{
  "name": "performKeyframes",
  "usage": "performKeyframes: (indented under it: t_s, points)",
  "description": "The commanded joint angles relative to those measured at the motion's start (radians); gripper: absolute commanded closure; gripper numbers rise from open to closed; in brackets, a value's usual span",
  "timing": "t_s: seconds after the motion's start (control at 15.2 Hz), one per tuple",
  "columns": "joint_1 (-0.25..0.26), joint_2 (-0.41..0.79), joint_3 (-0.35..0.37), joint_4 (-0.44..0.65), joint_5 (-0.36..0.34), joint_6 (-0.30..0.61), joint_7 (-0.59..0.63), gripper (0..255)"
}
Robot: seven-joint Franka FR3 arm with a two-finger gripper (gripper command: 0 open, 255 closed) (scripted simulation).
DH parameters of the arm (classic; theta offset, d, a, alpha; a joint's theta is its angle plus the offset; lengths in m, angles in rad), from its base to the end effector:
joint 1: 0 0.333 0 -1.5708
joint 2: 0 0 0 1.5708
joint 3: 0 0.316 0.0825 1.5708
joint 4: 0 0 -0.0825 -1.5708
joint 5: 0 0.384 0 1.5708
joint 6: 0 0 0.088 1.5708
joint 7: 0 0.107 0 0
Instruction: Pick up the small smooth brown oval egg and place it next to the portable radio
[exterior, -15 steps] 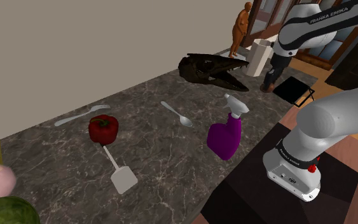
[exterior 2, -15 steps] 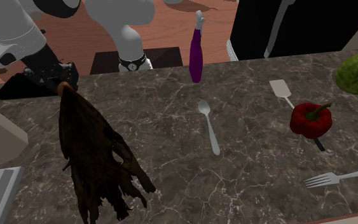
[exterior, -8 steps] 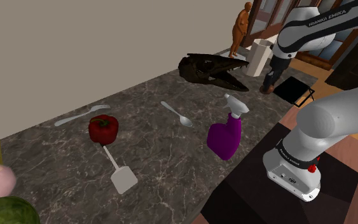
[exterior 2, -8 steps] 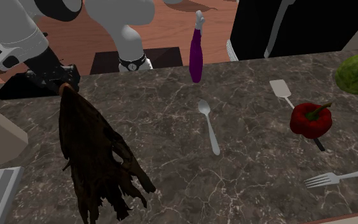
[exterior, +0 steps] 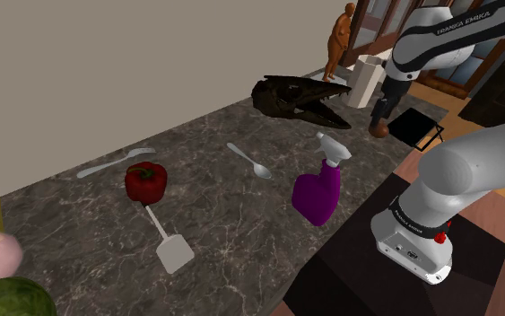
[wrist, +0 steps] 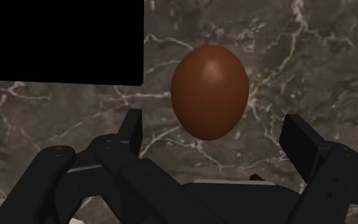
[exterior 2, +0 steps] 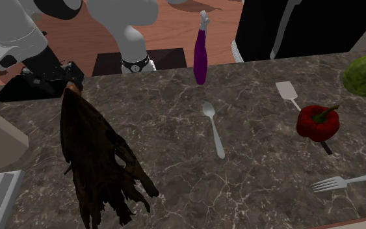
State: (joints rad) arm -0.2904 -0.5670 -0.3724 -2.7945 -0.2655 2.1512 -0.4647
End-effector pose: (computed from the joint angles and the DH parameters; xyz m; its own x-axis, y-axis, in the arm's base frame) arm 0.2671 -0.2036 0.3494 0.9959 0.0243 -0.0869 0.0216 -0.9992 -0.0322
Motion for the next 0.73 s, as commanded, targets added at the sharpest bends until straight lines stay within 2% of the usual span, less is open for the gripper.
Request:
performKeyframes:
  t_s: [0.0, 0.13, 0.66]
  points:
    - [0.002, -0.035, 0.014, 0.032, 0.010, -0.068, 0.001, 0]
    - [0.006, -0.063, 0.028, 0.077, 0.021, -0.140, 0.001, 0]
    - [0.006, -0.063, 0.028, 0.077, 0.021, -0.140, 0.001, 0]
